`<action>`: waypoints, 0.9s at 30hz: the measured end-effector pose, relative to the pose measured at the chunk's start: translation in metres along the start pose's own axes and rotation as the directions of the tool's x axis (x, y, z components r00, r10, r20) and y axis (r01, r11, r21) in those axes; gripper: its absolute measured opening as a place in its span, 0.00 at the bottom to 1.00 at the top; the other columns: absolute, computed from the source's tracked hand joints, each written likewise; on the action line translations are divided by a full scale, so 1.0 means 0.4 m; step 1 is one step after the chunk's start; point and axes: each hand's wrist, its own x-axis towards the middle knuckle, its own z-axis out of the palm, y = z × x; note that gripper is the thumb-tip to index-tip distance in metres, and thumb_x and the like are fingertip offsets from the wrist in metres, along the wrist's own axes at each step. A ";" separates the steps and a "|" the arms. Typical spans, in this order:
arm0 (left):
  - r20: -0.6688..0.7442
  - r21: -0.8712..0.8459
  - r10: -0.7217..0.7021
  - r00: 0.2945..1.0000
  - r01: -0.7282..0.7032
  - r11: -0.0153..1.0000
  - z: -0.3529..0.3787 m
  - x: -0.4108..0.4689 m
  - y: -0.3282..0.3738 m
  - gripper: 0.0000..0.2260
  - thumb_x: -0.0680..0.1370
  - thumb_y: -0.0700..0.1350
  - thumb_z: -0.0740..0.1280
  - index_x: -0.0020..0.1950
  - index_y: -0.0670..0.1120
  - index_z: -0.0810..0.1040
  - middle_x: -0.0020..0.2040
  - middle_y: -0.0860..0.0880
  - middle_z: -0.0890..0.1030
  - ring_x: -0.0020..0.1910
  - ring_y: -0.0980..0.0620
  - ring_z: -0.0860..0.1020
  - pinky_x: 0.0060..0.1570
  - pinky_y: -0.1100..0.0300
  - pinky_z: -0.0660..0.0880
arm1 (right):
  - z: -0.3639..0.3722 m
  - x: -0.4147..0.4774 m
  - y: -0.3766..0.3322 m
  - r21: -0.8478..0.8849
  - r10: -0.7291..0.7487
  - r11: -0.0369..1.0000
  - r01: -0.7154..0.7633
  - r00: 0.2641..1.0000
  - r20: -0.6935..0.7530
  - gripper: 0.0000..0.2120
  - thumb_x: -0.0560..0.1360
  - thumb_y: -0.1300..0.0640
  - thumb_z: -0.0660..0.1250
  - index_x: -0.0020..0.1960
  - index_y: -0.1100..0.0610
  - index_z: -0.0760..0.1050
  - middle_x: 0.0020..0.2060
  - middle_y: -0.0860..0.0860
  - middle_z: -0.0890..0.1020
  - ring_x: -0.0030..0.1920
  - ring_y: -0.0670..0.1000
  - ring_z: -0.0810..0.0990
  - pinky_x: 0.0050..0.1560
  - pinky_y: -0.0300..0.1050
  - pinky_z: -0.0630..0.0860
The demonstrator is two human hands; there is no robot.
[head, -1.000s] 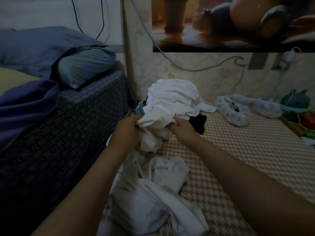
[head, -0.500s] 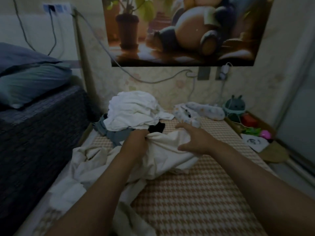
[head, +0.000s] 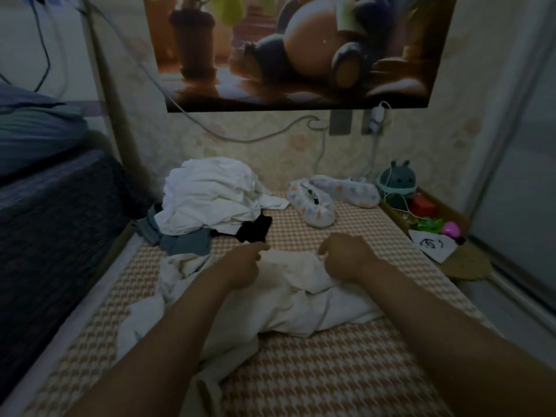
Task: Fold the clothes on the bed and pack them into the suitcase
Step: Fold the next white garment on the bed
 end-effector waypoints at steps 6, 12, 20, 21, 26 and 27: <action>0.044 0.192 -0.138 0.989 0.127 0.973 0.010 0.030 -0.085 0.23 0.82 0.38 0.56 0.77 0.46 0.59 0.76 0.45 0.61 0.74 0.46 0.61 0.72 0.55 0.58 | 0.038 0.071 -0.115 0.235 -0.154 0.966 0.109 0.971 0.183 0.24 0.81 0.55 0.59 0.76 0.51 0.63 0.74 0.53 0.65 0.72 0.55 0.66 0.69 0.46 0.63; 0.012 0.401 -0.257 0.966 0.230 0.886 0.044 0.046 -0.123 0.18 0.82 0.42 0.57 0.71 0.41 0.65 0.71 0.41 0.67 0.69 0.43 0.69 0.66 0.51 0.68 | 0.048 0.097 -0.117 -0.060 -0.077 0.993 0.100 0.948 0.310 0.33 0.75 0.38 0.63 0.74 0.54 0.64 0.72 0.53 0.67 0.69 0.55 0.69 0.69 0.51 0.67; -0.546 0.007 -0.225 0.807 0.272 0.962 -0.010 0.063 -0.170 0.07 0.81 0.42 0.58 0.46 0.43 0.74 0.52 0.42 0.76 0.49 0.43 0.76 0.41 0.57 0.65 | 0.059 0.116 -0.067 -0.155 0.084 0.986 -0.054 0.978 0.193 0.14 0.76 0.51 0.65 0.58 0.57 0.74 0.58 0.54 0.78 0.56 0.54 0.77 0.52 0.44 0.72; -0.571 -0.028 -0.222 0.790 0.251 0.967 -0.016 0.064 -0.179 0.08 0.81 0.42 0.58 0.45 0.42 0.74 0.50 0.42 0.77 0.46 0.43 0.75 0.41 0.56 0.65 | 0.063 0.124 -0.062 -0.141 0.077 0.988 -0.067 0.995 0.064 0.12 0.77 0.50 0.64 0.56 0.56 0.75 0.56 0.53 0.78 0.55 0.54 0.78 0.50 0.45 0.71; -0.777 -0.279 -0.296 0.555 0.118 0.953 -0.056 0.065 -0.201 0.04 0.80 0.39 0.58 0.47 0.40 0.70 0.44 0.41 0.76 0.40 0.47 0.72 0.38 0.56 0.63 | 0.050 0.193 -0.085 0.362 0.294 0.919 -0.158 0.886 -0.360 0.10 0.78 0.53 0.61 0.48 0.58 0.77 0.49 0.58 0.81 0.51 0.59 0.79 0.42 0.44 0.68; -0.773 -0.316 -0.286 0.566 0.047 0.948 -0.065 0.070 -0.207 0.03 0.80 0.39 0.58 0.51 0.41 0.70 0.46 0.42 0.76 0.43 0.46 0.73 0.39 0.56 0.65 | 0.048 0.202 -0.099 0.494 0.326 0.864 -0.104 0.862 -0.389 0.08 0.78 0.55 0.61 0.51 0.59 0.77 0.51 0.58 0.81 0.53 0.60 0.79 0.42 0.43 0.67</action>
